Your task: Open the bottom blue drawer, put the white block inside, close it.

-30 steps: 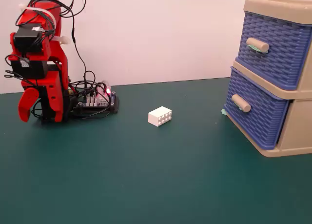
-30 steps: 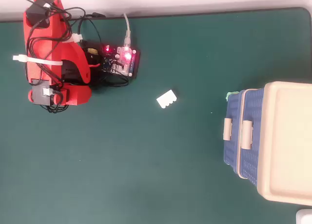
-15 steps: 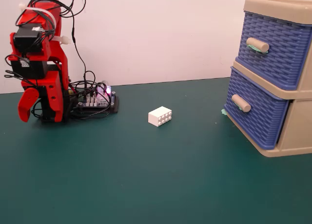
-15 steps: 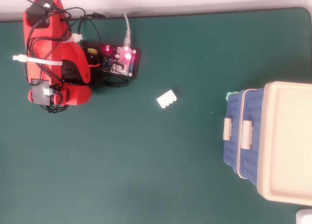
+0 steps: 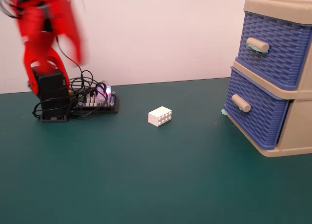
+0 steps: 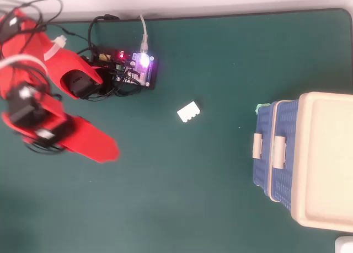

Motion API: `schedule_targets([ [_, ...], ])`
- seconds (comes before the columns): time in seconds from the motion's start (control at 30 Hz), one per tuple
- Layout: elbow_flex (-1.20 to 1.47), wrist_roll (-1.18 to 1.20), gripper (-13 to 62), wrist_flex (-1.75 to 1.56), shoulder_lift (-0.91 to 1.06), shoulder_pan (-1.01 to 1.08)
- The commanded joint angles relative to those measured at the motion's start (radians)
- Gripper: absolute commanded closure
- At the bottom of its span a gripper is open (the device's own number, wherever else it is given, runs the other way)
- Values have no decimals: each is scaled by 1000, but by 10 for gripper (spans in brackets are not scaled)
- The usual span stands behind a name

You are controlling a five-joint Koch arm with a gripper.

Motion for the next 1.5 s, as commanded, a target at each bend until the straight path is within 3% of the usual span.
schedule_targets([
  [0.0, -40, 244, 155, -272, -94, -230],
  [0.43, 305, 322, 158, -1888, -604, -457],
  [0.63, 333, 322, 157, -2611, -973, -538],
  [0.73, 278, 328, 158, -2695, -1060, -561],
  [1.47, 52, 272, 220, -2574, -1193, -673],
])
